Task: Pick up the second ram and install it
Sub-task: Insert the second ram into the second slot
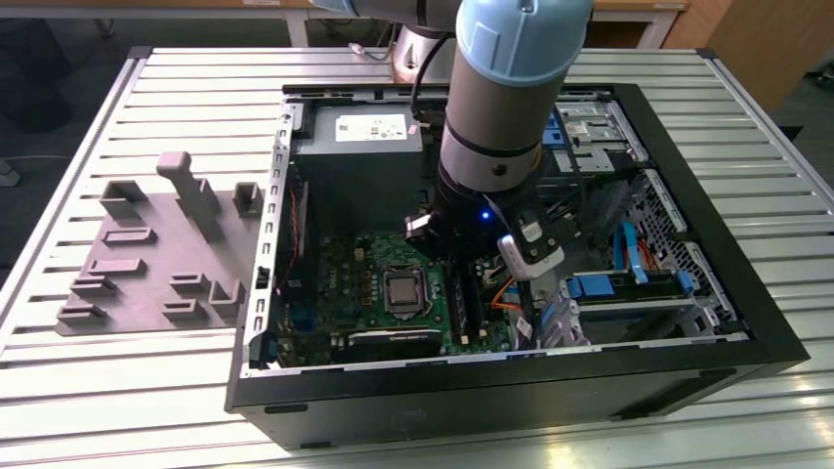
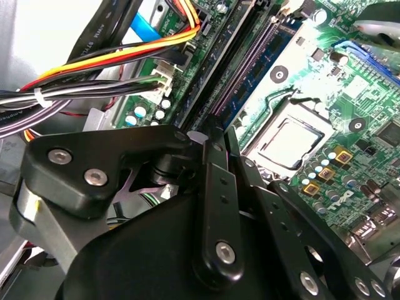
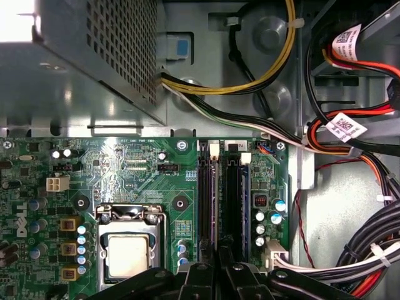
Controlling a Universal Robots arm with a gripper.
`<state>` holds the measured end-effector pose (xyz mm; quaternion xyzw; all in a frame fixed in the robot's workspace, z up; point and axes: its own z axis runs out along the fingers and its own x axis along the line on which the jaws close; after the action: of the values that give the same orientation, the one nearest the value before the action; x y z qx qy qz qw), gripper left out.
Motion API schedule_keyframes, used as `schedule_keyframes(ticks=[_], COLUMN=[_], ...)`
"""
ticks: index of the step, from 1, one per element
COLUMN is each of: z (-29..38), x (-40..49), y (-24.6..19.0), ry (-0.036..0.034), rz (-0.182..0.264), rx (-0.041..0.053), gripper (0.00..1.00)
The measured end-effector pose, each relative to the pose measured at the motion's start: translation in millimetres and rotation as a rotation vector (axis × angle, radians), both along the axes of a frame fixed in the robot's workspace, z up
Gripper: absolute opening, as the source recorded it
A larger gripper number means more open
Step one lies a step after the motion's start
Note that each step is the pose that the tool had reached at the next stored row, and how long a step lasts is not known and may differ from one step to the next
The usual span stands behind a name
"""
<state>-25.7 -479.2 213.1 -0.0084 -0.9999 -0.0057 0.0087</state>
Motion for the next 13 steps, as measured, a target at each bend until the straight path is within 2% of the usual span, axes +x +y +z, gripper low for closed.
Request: schedule_keyframes(ticks=[6, 13], z=[1.2, 1.2], x=[0.2, 0.5], y=[0.0, 0.0], ry=[0.0069, 0.0074], rz=[0.000, 0.005], rx=[0.0001, 0.0004], gripper=[0.14, 0.14])
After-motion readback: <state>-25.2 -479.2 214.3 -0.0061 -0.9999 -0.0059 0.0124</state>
